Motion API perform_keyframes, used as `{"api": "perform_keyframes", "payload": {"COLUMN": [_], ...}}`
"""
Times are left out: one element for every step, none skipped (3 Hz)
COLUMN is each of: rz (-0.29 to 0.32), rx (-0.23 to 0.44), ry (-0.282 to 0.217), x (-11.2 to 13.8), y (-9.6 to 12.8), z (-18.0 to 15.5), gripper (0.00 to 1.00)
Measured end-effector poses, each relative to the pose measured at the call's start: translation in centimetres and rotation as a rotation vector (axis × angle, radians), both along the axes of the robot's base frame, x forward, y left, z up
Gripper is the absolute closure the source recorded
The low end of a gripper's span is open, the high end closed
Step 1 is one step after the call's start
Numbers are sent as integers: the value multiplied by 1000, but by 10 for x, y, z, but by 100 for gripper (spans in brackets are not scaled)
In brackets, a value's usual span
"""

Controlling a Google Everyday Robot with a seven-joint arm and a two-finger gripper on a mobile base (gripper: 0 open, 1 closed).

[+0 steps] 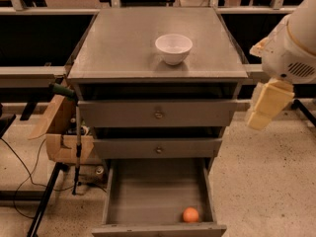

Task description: Open top drawer

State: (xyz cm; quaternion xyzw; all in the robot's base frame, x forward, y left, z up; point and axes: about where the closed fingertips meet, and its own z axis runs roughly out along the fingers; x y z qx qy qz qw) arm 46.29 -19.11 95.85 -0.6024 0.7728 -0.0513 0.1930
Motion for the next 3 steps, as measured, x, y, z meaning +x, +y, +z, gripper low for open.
{"api": "perform_keyframes", "payload": {"rz": [0,3,0], "rx": [2,2,2], "ry": [11,13,15], "x": [10,11,13], "y": [9,11,11], "z": [-13,-23,-25], "gripper": [0,0,0]}}
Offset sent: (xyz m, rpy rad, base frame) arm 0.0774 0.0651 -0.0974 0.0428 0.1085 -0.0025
